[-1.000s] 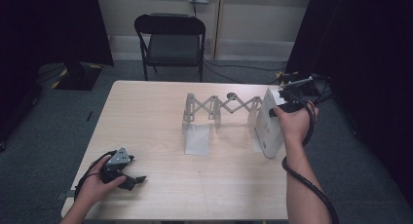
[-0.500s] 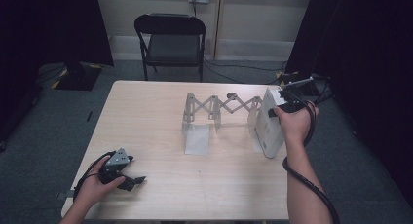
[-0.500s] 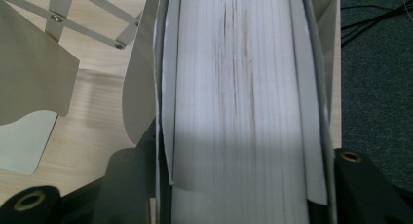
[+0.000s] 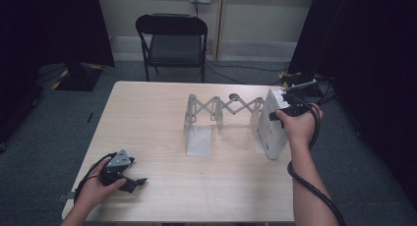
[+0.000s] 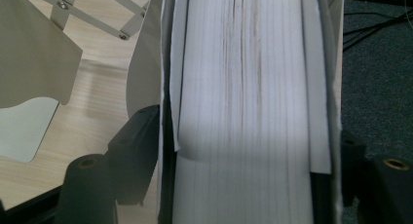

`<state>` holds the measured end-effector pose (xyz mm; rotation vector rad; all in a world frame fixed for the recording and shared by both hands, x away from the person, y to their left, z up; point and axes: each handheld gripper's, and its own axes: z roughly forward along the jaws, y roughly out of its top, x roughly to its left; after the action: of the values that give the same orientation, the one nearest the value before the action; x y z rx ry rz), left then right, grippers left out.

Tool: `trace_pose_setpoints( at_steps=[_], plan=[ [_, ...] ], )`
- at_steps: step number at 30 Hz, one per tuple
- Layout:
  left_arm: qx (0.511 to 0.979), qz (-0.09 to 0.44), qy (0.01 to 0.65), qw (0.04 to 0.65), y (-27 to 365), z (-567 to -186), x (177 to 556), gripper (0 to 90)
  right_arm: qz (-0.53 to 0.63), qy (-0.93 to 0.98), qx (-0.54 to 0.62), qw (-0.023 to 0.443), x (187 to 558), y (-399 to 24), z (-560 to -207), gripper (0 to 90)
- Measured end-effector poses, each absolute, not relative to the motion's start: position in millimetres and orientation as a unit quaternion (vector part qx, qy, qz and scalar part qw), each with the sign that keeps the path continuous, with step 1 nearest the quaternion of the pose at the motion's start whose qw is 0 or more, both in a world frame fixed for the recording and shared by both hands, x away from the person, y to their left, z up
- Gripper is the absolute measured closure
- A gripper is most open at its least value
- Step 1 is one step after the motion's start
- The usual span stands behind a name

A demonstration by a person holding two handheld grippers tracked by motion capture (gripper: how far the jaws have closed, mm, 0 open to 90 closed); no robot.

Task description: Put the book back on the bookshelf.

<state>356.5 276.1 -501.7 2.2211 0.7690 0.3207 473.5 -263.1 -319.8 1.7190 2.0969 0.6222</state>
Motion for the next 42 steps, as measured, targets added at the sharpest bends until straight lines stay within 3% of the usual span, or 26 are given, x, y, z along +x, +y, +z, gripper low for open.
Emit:
trace_pose_setpoints(
  at_steps=[7,14,42],
  plan=[
    [0.867,0.125,0.301,0.376,275.9,-501.8,356.4,5.4,0.235,0.732,0.618,0.164,470.0,-266.8,-318.0,25.5],
    [0.867,0.125,0.302,0.376,275.9,-501.8,356.4,5.4,0.243,0.738,0.612,0.149,464.7,-264.9,-320.8,14.7],
    [0.868,0.125,0.3,0.376,276.0,-501.8,356.6,5.3,0.238,0.751,0.596,0.155,436.7,-272.5,-316.5,15.2]
  ],
)
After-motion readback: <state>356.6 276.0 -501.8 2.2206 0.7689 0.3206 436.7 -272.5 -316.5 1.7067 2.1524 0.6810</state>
